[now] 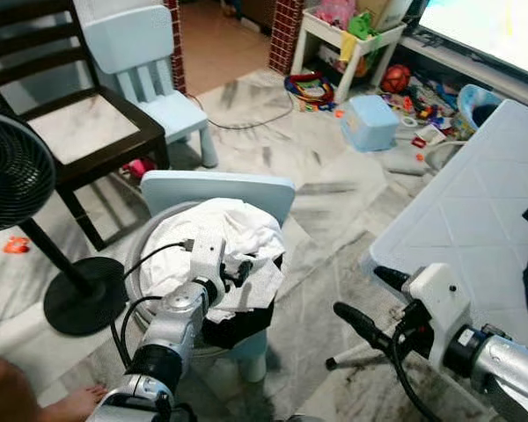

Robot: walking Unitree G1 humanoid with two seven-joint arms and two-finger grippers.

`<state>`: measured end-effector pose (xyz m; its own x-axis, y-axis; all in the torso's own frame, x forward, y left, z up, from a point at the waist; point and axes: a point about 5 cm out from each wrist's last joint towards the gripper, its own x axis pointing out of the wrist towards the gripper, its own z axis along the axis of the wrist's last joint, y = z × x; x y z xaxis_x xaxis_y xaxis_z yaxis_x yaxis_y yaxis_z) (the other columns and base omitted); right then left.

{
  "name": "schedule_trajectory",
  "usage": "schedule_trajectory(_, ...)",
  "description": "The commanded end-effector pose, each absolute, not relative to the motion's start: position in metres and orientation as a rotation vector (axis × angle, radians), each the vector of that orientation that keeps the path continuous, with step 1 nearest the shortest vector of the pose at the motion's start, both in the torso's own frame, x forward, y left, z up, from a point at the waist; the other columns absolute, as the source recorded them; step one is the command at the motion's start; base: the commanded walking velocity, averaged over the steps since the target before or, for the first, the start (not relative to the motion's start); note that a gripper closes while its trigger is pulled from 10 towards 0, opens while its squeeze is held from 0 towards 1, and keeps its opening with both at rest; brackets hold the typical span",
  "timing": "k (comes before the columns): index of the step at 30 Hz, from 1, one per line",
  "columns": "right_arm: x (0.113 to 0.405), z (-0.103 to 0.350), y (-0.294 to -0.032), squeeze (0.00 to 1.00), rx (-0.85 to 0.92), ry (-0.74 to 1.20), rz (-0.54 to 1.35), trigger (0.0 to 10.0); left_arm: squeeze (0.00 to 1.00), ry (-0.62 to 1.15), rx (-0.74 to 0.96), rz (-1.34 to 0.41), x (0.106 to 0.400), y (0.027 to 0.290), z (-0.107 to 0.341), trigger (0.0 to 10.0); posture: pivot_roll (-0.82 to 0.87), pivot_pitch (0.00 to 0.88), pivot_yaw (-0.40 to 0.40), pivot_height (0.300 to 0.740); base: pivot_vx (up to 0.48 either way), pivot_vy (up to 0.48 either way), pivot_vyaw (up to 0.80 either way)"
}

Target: Hang hanger

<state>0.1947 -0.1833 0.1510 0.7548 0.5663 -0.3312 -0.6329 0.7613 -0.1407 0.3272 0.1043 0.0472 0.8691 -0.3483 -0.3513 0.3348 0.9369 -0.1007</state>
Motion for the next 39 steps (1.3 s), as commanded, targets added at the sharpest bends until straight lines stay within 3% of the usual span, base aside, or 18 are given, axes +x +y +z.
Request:
schedule_trajectory(1,0.198,0.147,-0.2,0.0,-0.318,0.309,0.578,10.0,0.0,0.353,-0.017,-0.353,0.328,0.105,0.046,0.0,-0.26,0.181,-0.148,0.74,0.0,0.0,0.0)
schedule_trajectory(17,0.216,0.13,-0.204,0.0,-0.373,0.264,0.476,10.0,0.0,0.37,-0.063,-0.227,0.323,0.132,0.034,0.0,-0.2,0.167,-0.152,0.74,0.0,0.0,0.0)
schedule_trajectory(39,0.216,0.117,-0.186,0.0,-0.405,0.224,0.502,10.0,0.0,0.353,-0.019,-0.26,0.333,0.137,0.043,0.0,-0.21,0.153,-0.141,0.74,0.0,0.0,0.0)
